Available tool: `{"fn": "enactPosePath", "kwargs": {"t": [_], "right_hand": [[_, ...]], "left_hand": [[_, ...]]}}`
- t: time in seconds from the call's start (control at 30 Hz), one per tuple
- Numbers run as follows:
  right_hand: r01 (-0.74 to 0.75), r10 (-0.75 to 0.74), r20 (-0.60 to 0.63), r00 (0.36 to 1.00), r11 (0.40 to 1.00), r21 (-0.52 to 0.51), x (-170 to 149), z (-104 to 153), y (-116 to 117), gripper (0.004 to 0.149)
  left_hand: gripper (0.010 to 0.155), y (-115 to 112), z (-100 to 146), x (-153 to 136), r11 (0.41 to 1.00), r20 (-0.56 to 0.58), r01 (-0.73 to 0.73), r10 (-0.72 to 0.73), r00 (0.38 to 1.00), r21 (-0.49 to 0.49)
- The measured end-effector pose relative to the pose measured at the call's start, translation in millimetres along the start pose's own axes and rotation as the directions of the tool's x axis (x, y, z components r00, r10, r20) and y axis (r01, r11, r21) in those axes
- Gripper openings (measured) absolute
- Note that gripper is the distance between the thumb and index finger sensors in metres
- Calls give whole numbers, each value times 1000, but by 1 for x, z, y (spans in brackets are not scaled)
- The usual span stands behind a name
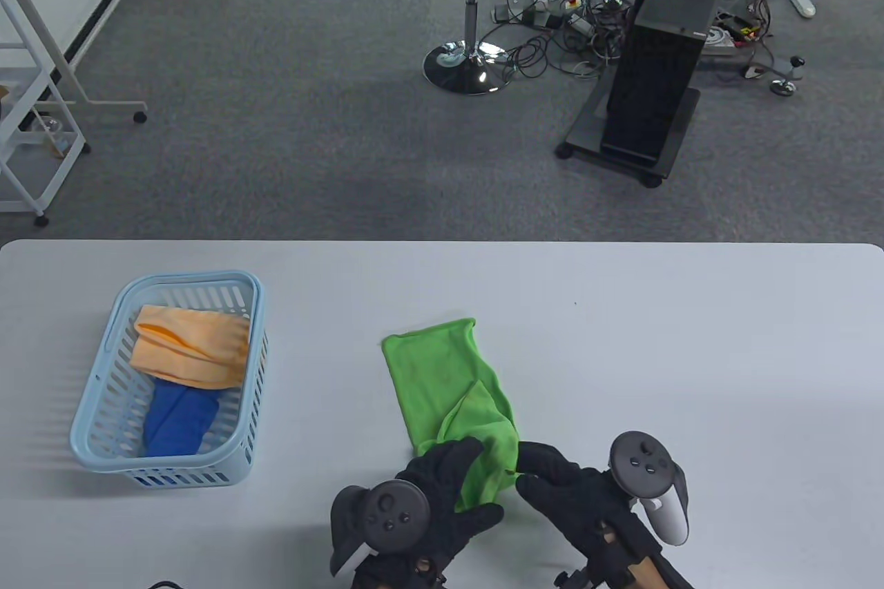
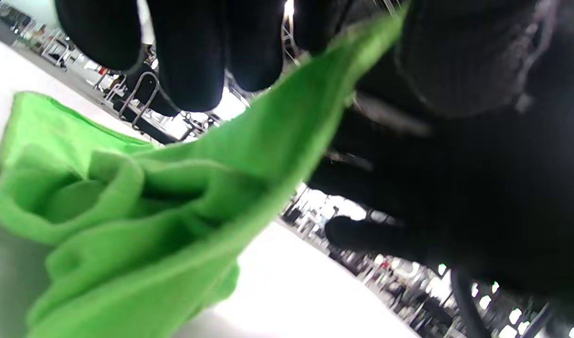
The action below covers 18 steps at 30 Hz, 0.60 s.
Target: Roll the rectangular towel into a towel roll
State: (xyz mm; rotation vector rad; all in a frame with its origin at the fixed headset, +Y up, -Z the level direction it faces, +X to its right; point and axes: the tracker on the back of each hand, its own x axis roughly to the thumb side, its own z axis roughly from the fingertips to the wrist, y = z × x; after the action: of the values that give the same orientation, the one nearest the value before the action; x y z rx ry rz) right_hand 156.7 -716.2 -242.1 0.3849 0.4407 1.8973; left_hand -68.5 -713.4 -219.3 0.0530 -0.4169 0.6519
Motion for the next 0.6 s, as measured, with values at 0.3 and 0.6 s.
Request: {"fn": "enactPosePath", "kwargs": {"t": [0.3,0.6], "right_hand": [[-276,255,-137,957,948,-158,-15,1,-18,68],[-736,694,-298,656,675,-46,-47,-16,-3,65]], "left_hand": [[44,25,9,-42,946,-212,-181,242,947,270],[60,33,13,-50,844,-80,-441,484,871,307]]}}
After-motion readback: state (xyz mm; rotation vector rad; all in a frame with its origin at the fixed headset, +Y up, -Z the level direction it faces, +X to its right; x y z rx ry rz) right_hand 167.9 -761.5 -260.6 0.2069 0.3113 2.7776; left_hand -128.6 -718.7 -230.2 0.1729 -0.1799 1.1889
